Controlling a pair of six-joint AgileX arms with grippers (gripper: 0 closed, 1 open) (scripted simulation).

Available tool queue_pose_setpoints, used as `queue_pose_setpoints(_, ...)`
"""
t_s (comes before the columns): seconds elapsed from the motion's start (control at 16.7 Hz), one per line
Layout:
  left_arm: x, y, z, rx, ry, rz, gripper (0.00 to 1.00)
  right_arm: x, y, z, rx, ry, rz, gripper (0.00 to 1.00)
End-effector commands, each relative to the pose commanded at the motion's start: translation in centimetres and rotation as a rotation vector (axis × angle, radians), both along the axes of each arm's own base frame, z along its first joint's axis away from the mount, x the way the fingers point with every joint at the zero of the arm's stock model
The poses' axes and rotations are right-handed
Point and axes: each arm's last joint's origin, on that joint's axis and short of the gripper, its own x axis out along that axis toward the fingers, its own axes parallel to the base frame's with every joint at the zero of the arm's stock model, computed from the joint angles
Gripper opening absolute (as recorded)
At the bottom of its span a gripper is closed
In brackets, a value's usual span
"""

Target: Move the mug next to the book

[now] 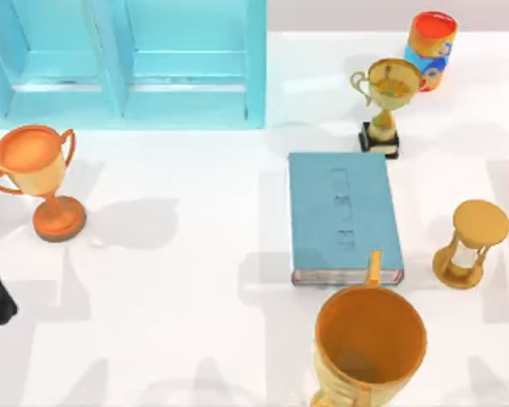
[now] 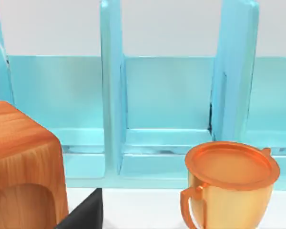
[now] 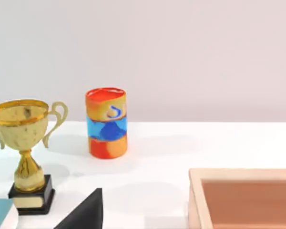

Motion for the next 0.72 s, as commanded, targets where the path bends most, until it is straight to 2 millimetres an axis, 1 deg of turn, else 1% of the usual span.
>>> queue_pose_setpoints(0.18,0.0,0.0,0.1,0.01,0.009,0.004,1.0,0.0,0.0,0.0,0.0,0.0,0.0,1.0)
queue_pose_setpoints(0.36,0.1,0.4,0.7,0.102,0.091,0.034,1.0,0.0,0.0,0.0,0.0,0.0,0.0,1.0)
queue_pose_setpoints(0.54,0.4,1.1,1.8,0.278,0.247,0.067,1.0,0.0,0.0,0.0,0.0,0.0,0.0,1.0)
queue_pose_setpoints(0.72,1.0,2.2,3.3,0.51,0.462,0.06,1.0,0.0,0.0,0.0,0.0,0.0,0.0,1.0)
